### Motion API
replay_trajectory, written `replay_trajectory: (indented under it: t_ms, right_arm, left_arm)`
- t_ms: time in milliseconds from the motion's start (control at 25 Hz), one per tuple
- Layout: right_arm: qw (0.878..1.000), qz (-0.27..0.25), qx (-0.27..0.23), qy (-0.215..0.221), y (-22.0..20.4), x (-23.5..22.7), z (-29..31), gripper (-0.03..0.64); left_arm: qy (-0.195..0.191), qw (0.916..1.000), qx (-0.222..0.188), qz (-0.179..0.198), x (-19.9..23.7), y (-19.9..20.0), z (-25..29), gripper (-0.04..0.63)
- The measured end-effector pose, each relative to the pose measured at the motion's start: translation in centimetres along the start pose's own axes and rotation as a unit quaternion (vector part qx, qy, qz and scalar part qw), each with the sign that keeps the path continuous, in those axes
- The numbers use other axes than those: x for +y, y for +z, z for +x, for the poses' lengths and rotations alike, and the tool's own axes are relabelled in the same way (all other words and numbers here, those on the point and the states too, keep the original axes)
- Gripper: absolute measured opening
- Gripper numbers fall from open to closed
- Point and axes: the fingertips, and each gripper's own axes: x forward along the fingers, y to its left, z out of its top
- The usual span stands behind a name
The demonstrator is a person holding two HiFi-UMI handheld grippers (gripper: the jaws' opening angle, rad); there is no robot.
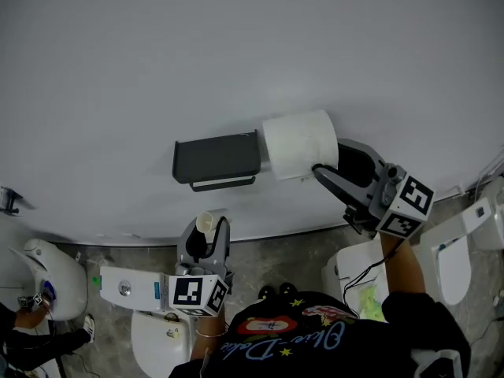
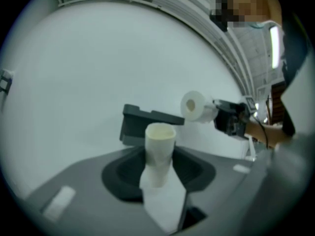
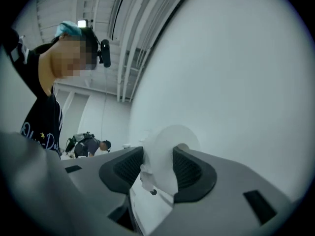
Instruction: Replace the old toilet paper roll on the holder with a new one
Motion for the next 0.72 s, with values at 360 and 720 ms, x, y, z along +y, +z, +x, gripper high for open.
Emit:
replay_trajectory:
  t_ms: [360,720]
  right_arm:
    - [0.991,0.117,0.027,-0.065,-11.2,-2.0,-1.3,0.196]
    - [0.983,0.179,0.022,-0.019,-14.0,-0.7,2.4,0.193]
  left_arm:
    - [-0.002,0.9999,0.012,0.000,0.6,-0.4,0.1,0.167]
    - [0.020,0.9998,0.008,-0.001,1.9,-0.2,-1.0,0.167]
